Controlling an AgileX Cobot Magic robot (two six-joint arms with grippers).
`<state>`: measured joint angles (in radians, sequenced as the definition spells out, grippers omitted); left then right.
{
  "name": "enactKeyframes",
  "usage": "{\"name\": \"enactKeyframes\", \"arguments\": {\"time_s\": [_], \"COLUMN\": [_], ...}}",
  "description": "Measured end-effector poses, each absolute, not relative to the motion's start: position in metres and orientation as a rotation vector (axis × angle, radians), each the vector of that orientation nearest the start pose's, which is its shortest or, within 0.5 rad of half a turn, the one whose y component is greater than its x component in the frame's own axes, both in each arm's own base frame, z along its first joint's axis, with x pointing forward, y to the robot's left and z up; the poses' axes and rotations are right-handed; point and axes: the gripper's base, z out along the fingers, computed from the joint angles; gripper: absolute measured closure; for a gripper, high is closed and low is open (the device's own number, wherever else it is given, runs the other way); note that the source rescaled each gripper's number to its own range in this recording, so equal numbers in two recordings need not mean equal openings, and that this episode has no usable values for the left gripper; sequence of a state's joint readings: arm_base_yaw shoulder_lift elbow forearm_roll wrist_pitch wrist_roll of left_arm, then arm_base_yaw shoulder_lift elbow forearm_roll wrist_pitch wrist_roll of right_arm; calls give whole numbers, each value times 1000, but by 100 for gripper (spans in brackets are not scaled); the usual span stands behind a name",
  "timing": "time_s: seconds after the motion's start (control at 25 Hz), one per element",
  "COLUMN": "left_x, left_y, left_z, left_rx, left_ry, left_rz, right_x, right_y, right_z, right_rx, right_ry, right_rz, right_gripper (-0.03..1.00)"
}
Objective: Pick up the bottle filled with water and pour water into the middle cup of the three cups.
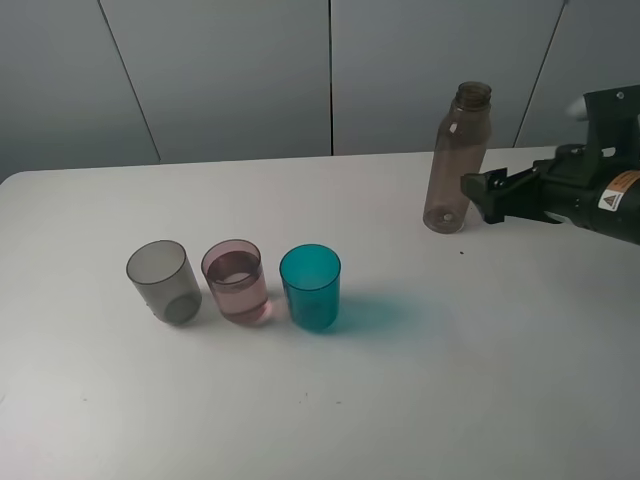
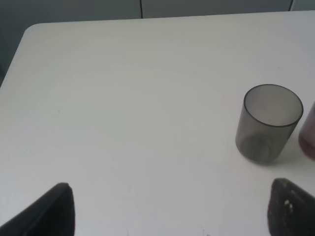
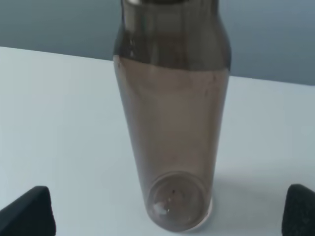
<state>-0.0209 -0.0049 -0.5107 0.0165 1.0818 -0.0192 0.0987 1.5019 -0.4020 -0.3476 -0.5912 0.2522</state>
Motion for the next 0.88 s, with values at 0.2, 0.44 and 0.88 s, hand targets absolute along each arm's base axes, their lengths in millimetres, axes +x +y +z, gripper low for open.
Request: {"name": "enactKeyframes", "arguments": {"time_s": [0.2, 0.44, 0.88], "left_x": [-8, -8, -8], "left_y": [1, 1, 1], "left_z": [279, 279, 279], "left_rx": [1, 1, -1], "left_ry": [2050, 2050, 2050], "left_rz": [-5, -5, -7], "right_x": [227, 179, 45], "right_y": [31, 19, 10], "right_z": [215, 315, 357], "right_rx": [-191, -76, -182], "right_ry": [2007, 2013, 2217], "right_rz": [141, 22, 136], "right_gripper": [-3, -3, -3]}}
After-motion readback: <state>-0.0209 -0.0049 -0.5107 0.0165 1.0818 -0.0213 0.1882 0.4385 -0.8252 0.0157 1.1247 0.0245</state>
